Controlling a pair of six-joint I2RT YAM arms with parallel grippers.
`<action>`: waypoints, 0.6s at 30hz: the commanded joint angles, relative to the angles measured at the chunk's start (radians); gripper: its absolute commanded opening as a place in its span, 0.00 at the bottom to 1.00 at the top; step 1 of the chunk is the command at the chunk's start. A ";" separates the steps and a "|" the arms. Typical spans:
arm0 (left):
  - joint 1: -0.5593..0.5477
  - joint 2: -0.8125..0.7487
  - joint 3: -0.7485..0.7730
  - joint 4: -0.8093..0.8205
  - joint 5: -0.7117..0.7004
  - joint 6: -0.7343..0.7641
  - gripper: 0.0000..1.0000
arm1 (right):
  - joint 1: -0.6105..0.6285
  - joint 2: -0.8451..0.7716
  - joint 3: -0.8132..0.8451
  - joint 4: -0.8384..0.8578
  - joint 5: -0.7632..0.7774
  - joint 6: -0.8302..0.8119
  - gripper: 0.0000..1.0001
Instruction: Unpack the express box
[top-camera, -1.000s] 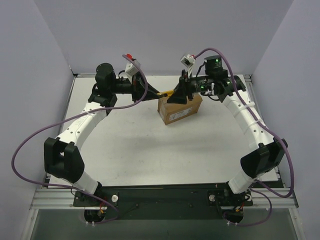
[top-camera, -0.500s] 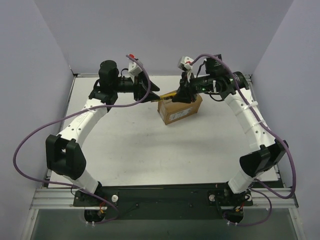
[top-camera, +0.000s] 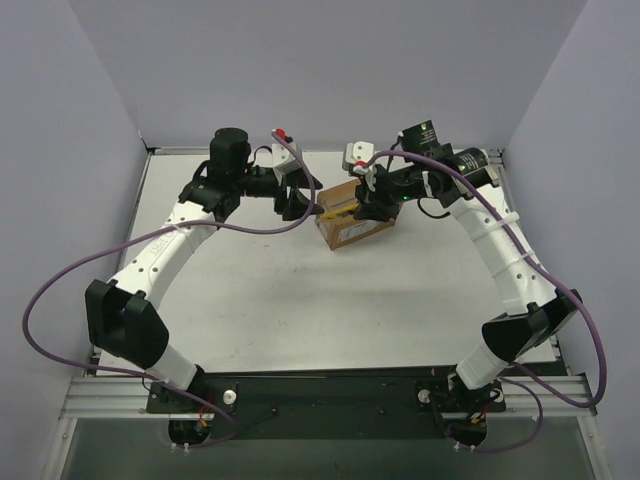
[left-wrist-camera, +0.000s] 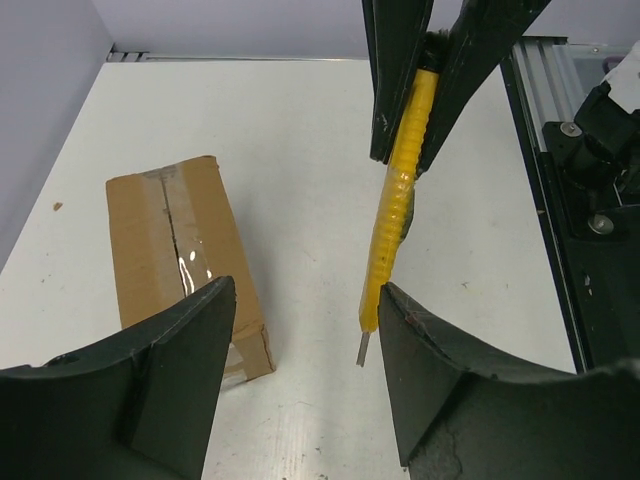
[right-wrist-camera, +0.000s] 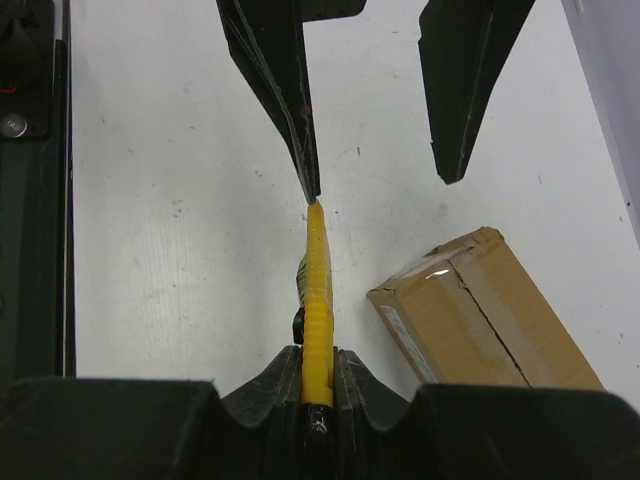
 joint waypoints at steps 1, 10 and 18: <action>-0.003 0.021 0.042 -0.039 0.034 0.046 0.68 | 0.016 0.004 0.069 -0.009 0.016 -0.009 0.00; -0.003 0.052 0.068 -0.079 0.053 0.078 0.55 | 0.025 0.044 0.113 0.040 0.010 0.059 0.00; -0.005 0.072 0.083 -0.079 0.087 0.077 0.33 | 0.033 0.044 0.091 0.044 0.006 0.053 0.00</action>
